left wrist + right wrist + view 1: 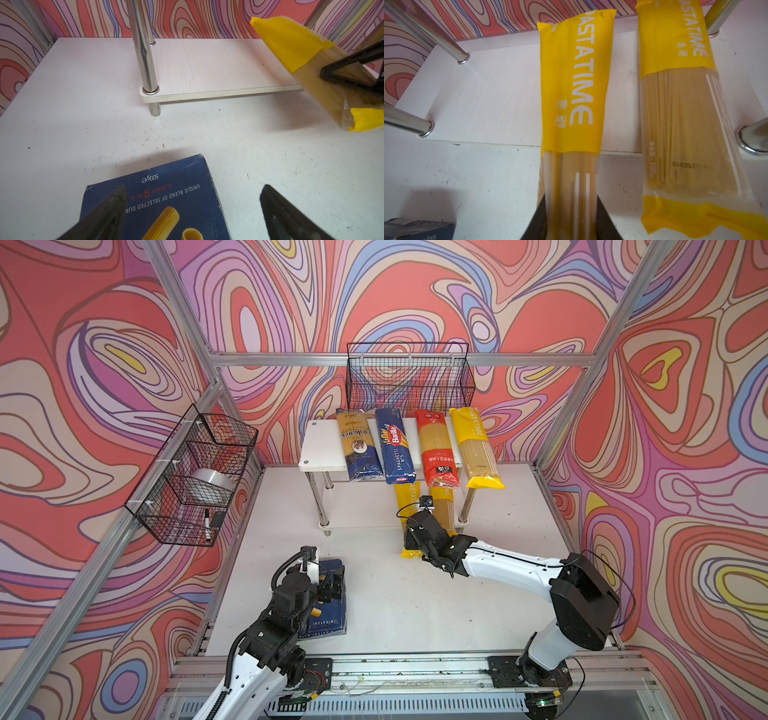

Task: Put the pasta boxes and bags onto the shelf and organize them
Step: 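Lift the PASTATIME bag with the right gripper and carry it toward the shelf, then stand the PASTATIME bag upright beside the other one at the shelf's lower tier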

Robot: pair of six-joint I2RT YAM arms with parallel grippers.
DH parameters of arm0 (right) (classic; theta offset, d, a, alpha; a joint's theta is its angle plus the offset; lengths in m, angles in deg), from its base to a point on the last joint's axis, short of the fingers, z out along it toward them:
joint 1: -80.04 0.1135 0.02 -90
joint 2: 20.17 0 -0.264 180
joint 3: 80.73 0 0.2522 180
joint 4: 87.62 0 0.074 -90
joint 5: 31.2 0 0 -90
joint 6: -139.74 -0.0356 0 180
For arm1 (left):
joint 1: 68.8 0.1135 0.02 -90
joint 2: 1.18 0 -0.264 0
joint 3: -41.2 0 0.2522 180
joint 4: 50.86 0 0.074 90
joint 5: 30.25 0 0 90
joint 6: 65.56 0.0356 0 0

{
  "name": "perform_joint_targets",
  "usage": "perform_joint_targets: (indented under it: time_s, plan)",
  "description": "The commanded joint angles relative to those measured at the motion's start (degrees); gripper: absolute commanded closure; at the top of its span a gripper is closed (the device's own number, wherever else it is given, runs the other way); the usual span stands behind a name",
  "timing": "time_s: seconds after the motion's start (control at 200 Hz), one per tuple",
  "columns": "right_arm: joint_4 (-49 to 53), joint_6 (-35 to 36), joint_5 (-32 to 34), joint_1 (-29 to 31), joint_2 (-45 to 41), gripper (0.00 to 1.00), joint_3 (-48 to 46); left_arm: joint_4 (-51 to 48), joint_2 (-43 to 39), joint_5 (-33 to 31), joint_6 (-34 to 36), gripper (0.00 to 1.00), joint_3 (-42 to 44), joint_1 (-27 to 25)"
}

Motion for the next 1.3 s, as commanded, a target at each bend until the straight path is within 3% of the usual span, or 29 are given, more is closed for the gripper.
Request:
perform_joint_targets:
  time_s: [0.0, 0.29, 1.297]
  plan:
    - [-8.4, 0.7, 2.9, -1.7, -1.6, 1.0, 2.7, 0.6, 0.1, 0.1, 0.8, 0.0, -0.5, 0.4]
    - [-10.4, -0.1, 2.5, -5.7, -0.8, 1.0, 3.0, 0.5, 0.1, 0.0, 0.7, 0.0, -0.5, 0.4]
    - [-12.7, -0.7, 0.0, -9.2, 11.0, 1.0, 8.2, 0.6, 1.0, -0.2, 0.7, 0.0, -0.7, 0.3]
